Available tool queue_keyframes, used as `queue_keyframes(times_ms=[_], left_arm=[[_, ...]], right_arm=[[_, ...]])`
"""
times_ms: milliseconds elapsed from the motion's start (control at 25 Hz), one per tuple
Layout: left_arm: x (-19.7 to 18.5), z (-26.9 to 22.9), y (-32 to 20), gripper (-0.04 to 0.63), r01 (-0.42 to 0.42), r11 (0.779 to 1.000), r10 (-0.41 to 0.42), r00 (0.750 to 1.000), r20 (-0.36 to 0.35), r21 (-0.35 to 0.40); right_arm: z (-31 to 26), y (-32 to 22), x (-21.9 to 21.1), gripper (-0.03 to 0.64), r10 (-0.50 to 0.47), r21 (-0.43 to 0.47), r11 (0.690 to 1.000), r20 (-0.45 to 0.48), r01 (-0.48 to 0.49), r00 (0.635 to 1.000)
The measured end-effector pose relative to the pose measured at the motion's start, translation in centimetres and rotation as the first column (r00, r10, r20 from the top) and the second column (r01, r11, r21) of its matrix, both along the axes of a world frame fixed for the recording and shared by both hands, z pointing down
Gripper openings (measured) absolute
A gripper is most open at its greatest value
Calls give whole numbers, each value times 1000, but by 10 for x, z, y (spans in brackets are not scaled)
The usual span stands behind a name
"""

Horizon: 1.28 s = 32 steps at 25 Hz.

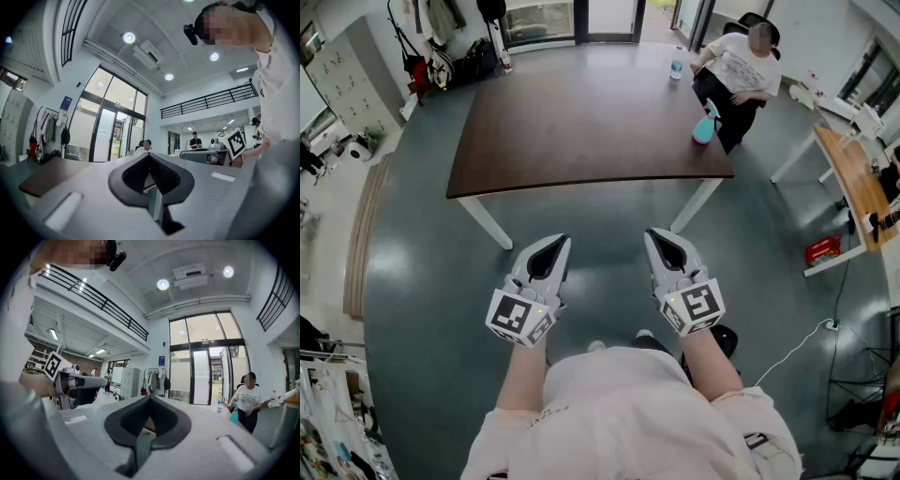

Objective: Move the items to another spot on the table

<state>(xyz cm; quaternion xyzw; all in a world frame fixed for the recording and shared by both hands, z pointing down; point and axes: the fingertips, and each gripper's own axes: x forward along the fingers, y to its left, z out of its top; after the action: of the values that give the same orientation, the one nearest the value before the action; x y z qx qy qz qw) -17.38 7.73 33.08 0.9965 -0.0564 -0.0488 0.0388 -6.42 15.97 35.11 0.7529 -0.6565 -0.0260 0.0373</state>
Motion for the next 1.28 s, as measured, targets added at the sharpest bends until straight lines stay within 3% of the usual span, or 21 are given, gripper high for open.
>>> queue_keyframes(times_ms=[800,1040,1280], left_arm=[[-3,19,-17,8,-25,999,25,1000,-3,-34],[28,27,-16,8,-45,998,45,999,8,-46],[88,39,-27,8,-48,997,50,998,25,-60]], right_arm=[[16,-8,-1,-11,30,-14,999,64,-30,998],[27,-5,30,-11,61,-26,998,82,-59,995],[41,-10,93,-11,76,-39,997,108,-72,991]])
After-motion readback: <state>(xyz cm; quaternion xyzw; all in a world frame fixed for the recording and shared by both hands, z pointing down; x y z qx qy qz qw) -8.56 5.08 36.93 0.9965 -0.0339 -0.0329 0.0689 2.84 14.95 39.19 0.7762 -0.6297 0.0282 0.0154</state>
